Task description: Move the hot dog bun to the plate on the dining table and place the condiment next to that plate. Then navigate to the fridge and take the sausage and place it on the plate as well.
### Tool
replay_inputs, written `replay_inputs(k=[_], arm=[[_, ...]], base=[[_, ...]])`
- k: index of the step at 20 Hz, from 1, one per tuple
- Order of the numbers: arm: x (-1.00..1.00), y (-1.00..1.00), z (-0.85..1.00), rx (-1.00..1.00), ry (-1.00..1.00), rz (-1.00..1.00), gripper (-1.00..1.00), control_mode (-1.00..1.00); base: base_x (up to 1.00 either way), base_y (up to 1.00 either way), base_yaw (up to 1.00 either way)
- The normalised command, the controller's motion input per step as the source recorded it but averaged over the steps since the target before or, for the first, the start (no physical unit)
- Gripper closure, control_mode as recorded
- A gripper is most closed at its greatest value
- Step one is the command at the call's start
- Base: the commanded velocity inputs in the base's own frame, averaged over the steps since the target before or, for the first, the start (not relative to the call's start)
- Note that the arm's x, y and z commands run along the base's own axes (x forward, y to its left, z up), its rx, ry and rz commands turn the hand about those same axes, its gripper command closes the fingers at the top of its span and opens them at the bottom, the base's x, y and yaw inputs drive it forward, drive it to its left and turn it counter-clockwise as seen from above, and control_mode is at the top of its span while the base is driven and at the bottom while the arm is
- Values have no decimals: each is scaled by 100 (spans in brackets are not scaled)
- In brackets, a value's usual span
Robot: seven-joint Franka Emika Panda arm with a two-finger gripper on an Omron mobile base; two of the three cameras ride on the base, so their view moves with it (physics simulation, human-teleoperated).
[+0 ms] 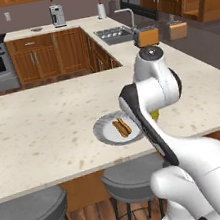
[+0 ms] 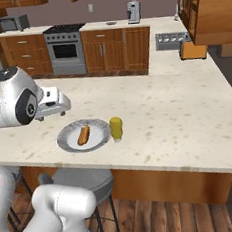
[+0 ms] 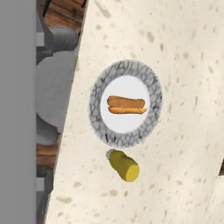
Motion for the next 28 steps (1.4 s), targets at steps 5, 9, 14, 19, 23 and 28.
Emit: replay_inputs(k=[5, 9, 14, 19, 23, 28], arm=[[-43, -5, -2, -7, 17, -23, -100, -100], [-36, 0, -11, 0, 0, -2, -100, -100], [-27, 0, -24, 0, 0, 0, -100, -100], [-7, 0, -3, 0, 0, 0, -100, 100], [0, 0, 0, 0, 0, 0, -100, 100], [0, 0, 0, 0, 0, 0, -100, 100]], base=[[0, 0, 0], [0, 0, 0], [0, 0, 0], [-53, 16, 0], [-83, 90, 4], [-40, 100, 7]])
